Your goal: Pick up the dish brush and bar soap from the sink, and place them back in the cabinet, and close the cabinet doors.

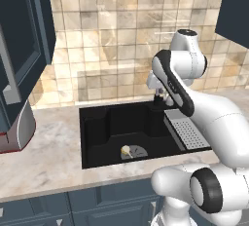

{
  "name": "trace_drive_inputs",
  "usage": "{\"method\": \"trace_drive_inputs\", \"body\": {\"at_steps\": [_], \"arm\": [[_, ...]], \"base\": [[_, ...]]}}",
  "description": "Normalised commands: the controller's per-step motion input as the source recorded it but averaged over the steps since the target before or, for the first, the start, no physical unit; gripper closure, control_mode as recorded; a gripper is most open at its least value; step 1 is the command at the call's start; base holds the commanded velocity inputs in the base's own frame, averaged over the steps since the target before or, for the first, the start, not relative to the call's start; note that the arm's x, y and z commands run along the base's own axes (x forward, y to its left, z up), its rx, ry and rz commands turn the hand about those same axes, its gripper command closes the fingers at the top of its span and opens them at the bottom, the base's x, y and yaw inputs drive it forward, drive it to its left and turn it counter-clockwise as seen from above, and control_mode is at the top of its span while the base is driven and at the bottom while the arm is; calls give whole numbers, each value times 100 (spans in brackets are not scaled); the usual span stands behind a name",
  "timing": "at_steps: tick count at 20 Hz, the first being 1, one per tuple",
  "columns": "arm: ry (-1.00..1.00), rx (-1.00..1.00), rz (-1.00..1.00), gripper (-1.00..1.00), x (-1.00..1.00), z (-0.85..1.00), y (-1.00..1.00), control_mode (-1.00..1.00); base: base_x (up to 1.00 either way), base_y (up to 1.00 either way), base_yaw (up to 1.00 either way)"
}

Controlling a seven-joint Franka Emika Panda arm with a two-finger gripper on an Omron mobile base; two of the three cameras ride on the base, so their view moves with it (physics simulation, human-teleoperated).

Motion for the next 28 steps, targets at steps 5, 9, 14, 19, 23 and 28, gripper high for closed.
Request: {"method": "trace_drive_inputs", "body": {"at_steps": [5,9,14,19,23,28], "arm": [[0,0,0,-100,0,-4,0,-100],[2,0,1,-100,0,-8,0,-100],[0,0,3,-100,2,-7,4,-100],[0,0,4,-100,6,-17,13,-100],[0,0,3,-100,11,-16,12,-100],[0,0,2,-100,17,-25,12,-100]], "base": [[0,0,0],[0,0,0],[0,0,0],[0,0,0],[0,0,0],[0,0,0]]}}
